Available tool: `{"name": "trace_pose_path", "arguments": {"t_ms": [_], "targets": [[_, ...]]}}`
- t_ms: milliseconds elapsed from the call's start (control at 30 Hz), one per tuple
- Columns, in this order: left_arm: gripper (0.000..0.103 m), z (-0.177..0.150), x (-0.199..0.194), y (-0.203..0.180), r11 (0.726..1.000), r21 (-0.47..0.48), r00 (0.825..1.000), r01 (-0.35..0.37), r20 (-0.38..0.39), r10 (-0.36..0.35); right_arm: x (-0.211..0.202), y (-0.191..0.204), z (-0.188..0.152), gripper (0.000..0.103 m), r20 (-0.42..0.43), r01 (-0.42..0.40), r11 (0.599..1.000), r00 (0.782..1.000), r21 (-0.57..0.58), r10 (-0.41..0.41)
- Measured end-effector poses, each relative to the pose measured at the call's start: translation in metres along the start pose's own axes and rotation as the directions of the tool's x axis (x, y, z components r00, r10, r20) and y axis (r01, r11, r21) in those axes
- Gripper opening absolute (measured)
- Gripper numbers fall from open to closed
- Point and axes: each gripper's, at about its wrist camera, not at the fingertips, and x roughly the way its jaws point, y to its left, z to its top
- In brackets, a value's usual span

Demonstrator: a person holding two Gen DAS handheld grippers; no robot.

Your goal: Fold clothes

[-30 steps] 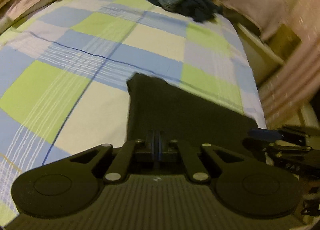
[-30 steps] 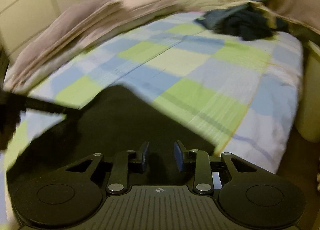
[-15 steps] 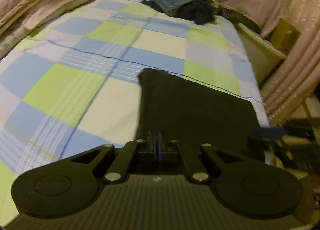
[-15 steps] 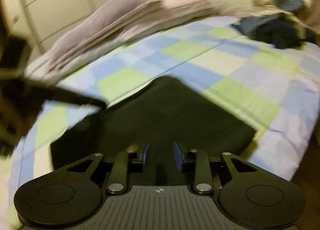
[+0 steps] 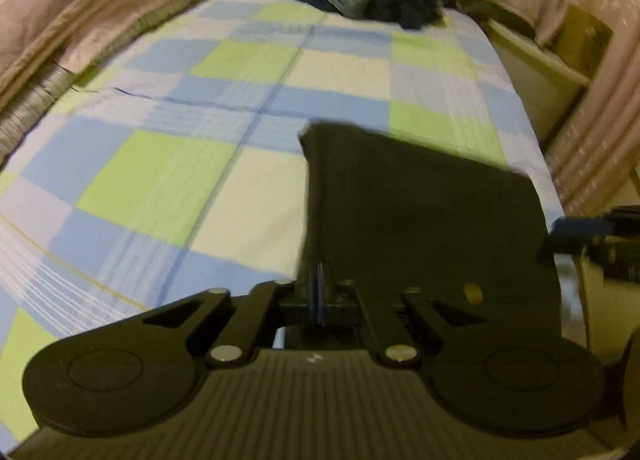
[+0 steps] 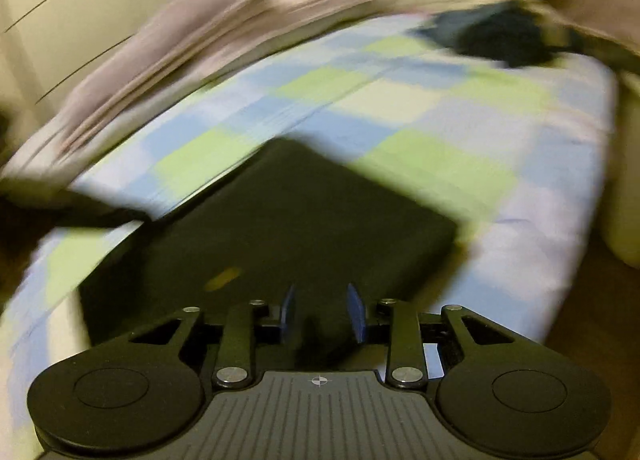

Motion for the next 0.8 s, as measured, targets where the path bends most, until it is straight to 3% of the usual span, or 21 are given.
{"name": "trace_pose_path", "arguments": {"t_ms": [133,300,433,567,667,800], "targets": [[0.002,0.032,0.023,0.010,0.997,-0.054,0.997,0.053,0.055,-0.050,0.014,-0.050,0.029,0.032,0.031,0.150,0.976,0.987,0.158,-0.157],[0.002,0.067,0.089,-0.001,0.989,-0.047,0.990,0.142,0.034,-0.140,0.045,-0.072,0.040,0.031,0.048,0.173,0.970,0.982,0.168,-0.184],[0.003,0.061,0.128,0.006,0.990,-0.072,0.991,0.120,-0.043,-0.123,0.060,-0.070,0.038,0.031,0.029,0.164,0.976,0.985,0.144,-0.170],[0.003,0.058,0.097,0.009,0.996,-0.033,0.996,0.085,-0.015,-0.085,0.045,-0.073,0.041,0.031,0.023,0.138,0.975,0.989,0.173,-0.144],[0.002,0.043,0.061,0.013,0.997,-0.027,0.998,0.069,-0.011,-0.069,0.019,-0.062,0.033,0.031,0.043,0.053,0.983,0.997,0.174,-0.061],[0.002,0.005,0.014,0.018,0.991,-0.075,0.993,0.114,-0.016,-0.116,-0.002,-0.029,0.009,0.031,0.023,-0.052,0.994,0.998,0.099,0.050]]}}
